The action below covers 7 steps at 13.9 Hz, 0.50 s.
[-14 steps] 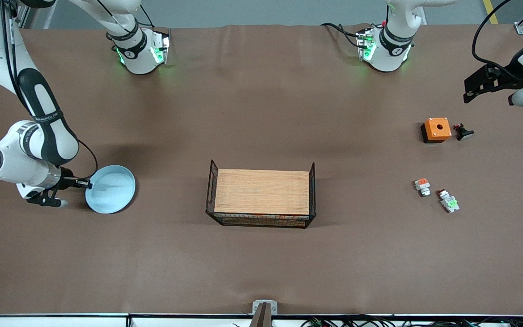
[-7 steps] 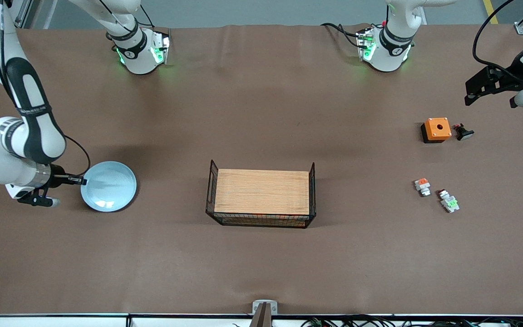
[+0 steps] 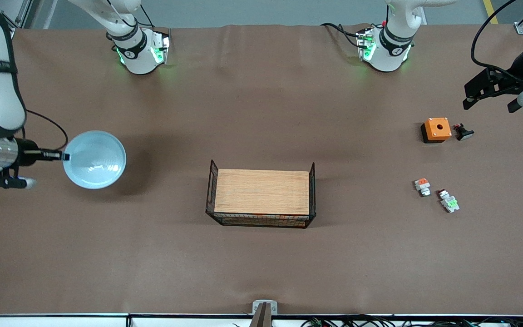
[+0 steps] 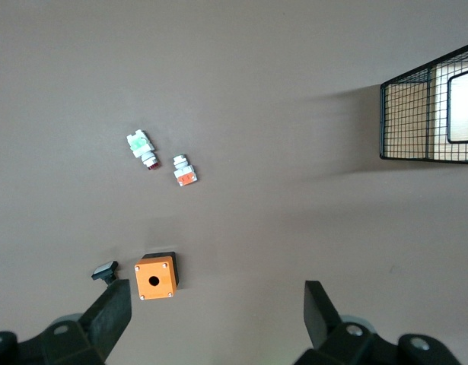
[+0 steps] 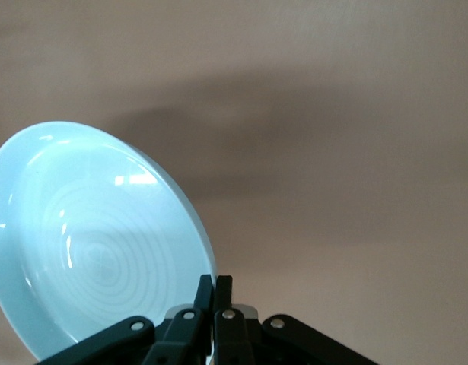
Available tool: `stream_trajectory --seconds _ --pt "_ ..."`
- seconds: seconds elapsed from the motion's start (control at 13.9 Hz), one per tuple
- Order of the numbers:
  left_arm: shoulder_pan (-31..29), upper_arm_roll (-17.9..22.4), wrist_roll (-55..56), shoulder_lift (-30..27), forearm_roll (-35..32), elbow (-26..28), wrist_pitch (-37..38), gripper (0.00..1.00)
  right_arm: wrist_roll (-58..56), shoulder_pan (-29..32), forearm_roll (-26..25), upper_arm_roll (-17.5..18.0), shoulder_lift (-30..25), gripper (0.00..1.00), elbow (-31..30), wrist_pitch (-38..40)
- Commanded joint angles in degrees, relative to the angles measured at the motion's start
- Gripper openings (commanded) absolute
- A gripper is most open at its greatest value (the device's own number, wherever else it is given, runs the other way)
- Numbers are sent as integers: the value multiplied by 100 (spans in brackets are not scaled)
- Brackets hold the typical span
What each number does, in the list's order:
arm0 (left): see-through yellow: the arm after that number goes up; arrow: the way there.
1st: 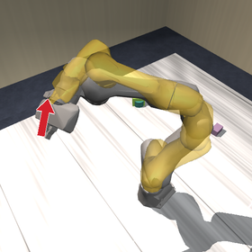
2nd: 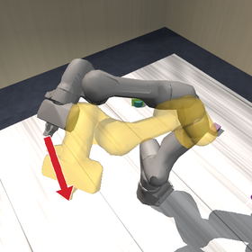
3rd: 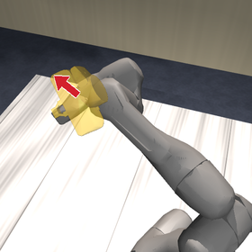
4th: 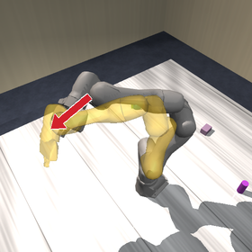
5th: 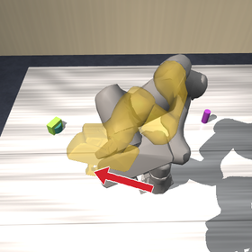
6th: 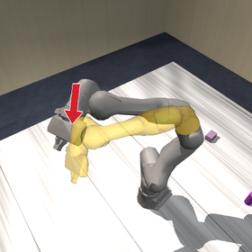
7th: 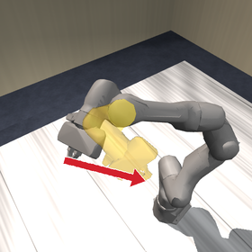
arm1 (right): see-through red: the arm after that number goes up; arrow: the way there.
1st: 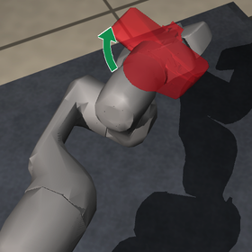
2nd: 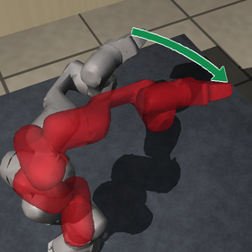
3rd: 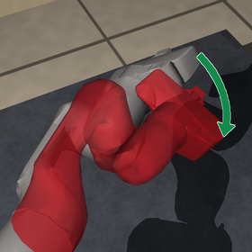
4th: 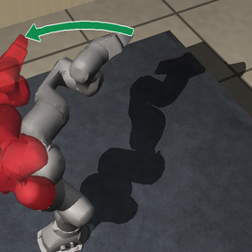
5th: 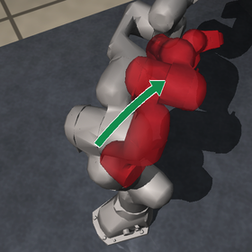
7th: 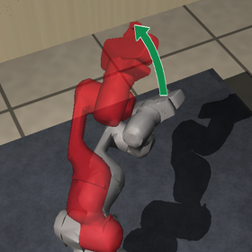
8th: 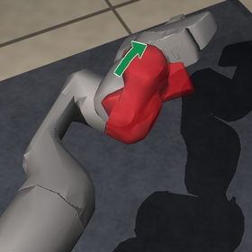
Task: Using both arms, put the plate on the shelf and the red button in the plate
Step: 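Lift the plate with the right gripper and carry it over the basket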
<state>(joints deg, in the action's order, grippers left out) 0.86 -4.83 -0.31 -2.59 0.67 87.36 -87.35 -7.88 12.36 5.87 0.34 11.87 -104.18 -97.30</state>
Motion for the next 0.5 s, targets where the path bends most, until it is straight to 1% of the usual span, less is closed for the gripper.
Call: stream_trajectory --seconds 0.0,0.14,0.29,0.43 --pt "-25 -1 -13 -13 109 0 -54 100 644 -224 108 1 -921 2 -182 806" --pt "-25 -1 13 -13 109 0 -54 100 1408 -513 108 1 -1422 3 -182 1351" --pt "-33 -1 13 -13 109 0 -63 100 2452 -1004 108 10 -1818 3 -173 1695" --pt "-34 -1 13 -13 109 0 -63 100 3664 -1532 134 19 -2021 3 -121 1889"
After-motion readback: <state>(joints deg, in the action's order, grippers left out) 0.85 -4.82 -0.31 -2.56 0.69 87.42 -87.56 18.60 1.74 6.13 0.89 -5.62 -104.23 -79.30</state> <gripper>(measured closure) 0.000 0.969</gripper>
